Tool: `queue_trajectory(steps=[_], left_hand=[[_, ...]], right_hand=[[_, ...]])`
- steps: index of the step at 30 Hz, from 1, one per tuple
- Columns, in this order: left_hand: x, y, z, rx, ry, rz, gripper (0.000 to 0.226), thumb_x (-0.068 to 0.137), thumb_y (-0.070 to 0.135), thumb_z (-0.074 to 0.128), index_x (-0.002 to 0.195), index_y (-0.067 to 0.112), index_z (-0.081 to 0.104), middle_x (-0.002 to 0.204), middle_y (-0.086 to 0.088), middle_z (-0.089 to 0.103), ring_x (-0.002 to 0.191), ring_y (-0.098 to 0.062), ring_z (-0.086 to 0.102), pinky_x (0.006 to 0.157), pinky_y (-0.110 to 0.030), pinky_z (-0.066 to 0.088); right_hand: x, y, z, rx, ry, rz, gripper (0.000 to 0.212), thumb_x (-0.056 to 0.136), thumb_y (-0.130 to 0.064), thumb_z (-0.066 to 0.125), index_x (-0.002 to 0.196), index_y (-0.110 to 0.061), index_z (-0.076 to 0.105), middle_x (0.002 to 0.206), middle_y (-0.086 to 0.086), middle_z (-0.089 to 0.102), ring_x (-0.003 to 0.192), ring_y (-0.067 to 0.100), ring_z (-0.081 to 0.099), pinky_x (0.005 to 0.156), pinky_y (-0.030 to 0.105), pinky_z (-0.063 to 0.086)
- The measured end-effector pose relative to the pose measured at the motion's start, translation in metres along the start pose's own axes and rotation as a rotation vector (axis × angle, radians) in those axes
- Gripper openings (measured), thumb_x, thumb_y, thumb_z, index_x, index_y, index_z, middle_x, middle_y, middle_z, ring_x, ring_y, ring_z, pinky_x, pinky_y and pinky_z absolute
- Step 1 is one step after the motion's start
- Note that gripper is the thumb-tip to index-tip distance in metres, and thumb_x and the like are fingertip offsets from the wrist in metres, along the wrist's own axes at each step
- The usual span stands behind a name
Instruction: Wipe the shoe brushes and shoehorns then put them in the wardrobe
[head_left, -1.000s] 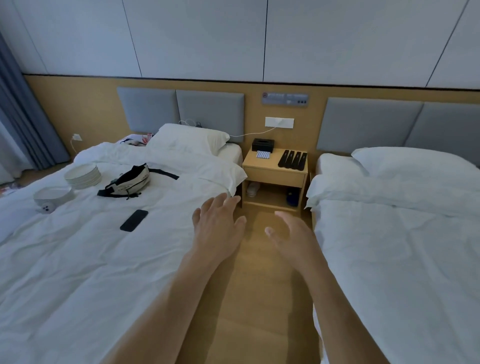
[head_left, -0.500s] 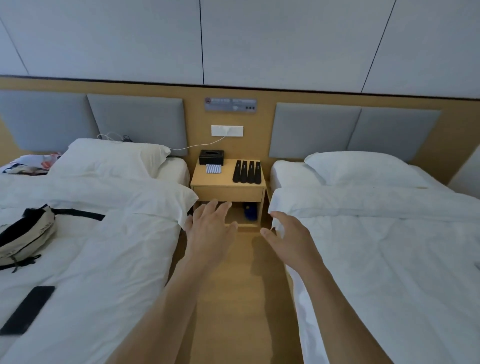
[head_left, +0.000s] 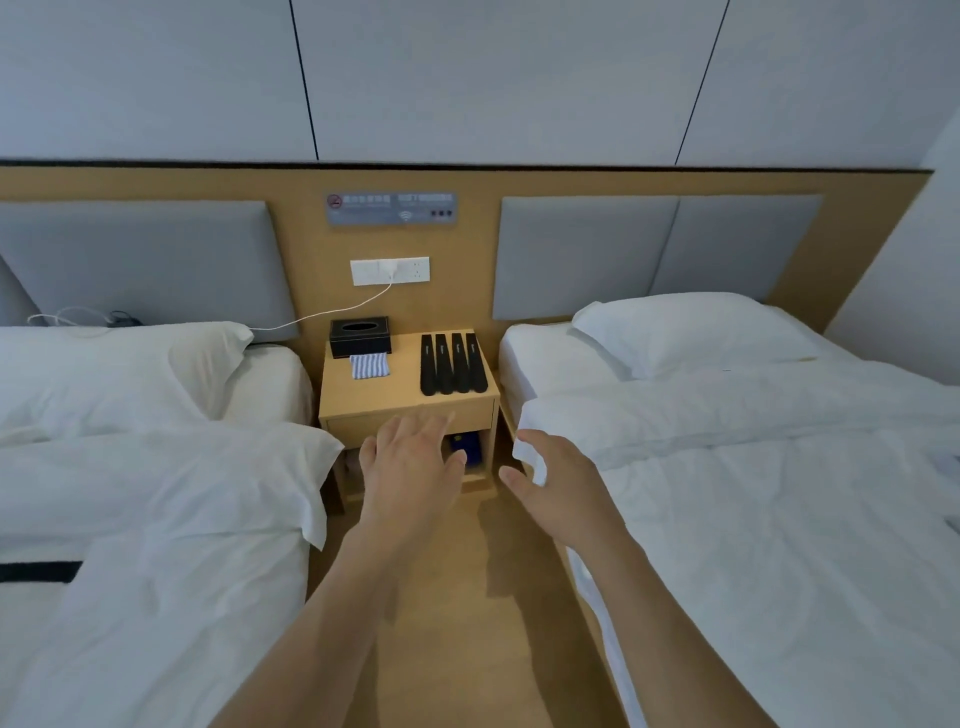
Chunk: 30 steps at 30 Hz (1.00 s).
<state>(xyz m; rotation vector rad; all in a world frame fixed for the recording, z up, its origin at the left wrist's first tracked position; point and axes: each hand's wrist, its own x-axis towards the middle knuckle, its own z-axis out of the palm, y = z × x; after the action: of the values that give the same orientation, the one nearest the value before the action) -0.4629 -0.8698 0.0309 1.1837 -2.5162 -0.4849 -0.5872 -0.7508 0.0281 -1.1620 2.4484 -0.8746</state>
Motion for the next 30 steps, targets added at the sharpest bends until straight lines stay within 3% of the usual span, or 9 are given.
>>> queue_trajectory(steps=[18,30], left_hand=[[0.333,-0.024,0.062,0.112,-0.013,-0.015,0.054,0.095,0.047,0.049,0.146,0.037,0.032,0.157,0.004,0.03,0.145,-0.022,0.026,0.117,-0.054,0.024],[0.503,-0.077,0.125,0.109,-0.113,-0.03,0.054,0.096,0.046,0.049,0.146,0.036,0.032,0.156,0.003,0.03,0.144,-0.023,0.028,0.116,-0.052,0.026]], right_hand=[[0.359,0.021,0.02,0.04,-0.056,0.042,0.054,0.094,-0.048,0.059,0.144,-0.038,0.04,0.151,-0.009,0.044,0.135,0.015,0.046,0.107,0.034,0.042],[0.524,0.03,0.063,0.013,-0.125,0.132,0.055,0.096,-0.045,0.058,0.146,-0.036,0.038,0.153,-0.009,0.042,0.138,0.016,0.044,0.109,0.034,0.041]])
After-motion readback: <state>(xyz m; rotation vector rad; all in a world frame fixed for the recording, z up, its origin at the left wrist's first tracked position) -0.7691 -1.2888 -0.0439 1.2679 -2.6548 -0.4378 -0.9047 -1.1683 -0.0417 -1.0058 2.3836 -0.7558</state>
